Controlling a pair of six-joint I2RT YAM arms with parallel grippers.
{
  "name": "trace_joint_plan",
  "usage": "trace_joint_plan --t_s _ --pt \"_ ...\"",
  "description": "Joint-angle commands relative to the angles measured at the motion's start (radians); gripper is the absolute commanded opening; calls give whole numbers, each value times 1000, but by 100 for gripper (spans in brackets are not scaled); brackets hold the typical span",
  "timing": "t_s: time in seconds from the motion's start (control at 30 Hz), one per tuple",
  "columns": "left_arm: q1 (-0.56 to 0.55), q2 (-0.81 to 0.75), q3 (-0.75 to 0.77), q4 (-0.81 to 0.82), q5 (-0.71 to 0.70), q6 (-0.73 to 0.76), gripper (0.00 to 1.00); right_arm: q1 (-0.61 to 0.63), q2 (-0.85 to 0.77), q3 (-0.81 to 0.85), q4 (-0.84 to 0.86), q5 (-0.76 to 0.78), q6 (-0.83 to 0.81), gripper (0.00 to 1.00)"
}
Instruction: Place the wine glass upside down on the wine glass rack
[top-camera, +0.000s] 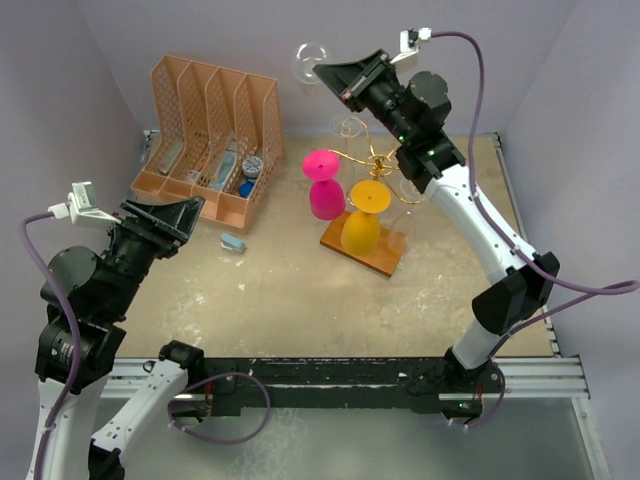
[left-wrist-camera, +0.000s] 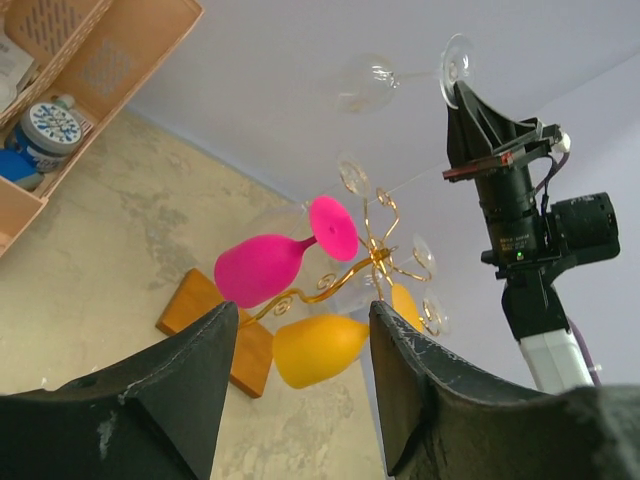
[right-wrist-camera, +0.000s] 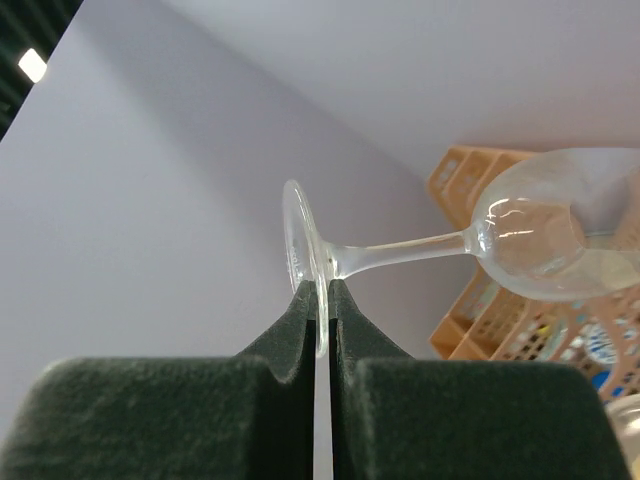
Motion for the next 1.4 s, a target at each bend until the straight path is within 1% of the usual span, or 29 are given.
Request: trace_joint_plan --t_s 0.0,0.13,0.27,0.6,0.8,1.03,1.37 --pt "1 5 -14 6 36 38 52 -84 -4 56 52 -30 36 0" --pt "0 -4 -46 13 38 23 52 -140 -15 8 44 -67 49 0" --pt "-1 -13 -66 -12 -19 -4 52 -175 -45 -56 11 -82 82 0" --pt "-1 -27 -75 -9 -44 2 54 -203 -92 -50 -172 36 102 0" --pt "1 10 -59 -40 -4 20 54 -205 -126 -64 -258 62 106 0" --pt "0 17 -49 -51 -1 27 54 -213 -169 -119 -290 75 119 0" --pt "1 7 -48 -61 -13 24 54 -219 -179 -172 -277 25 109 0"
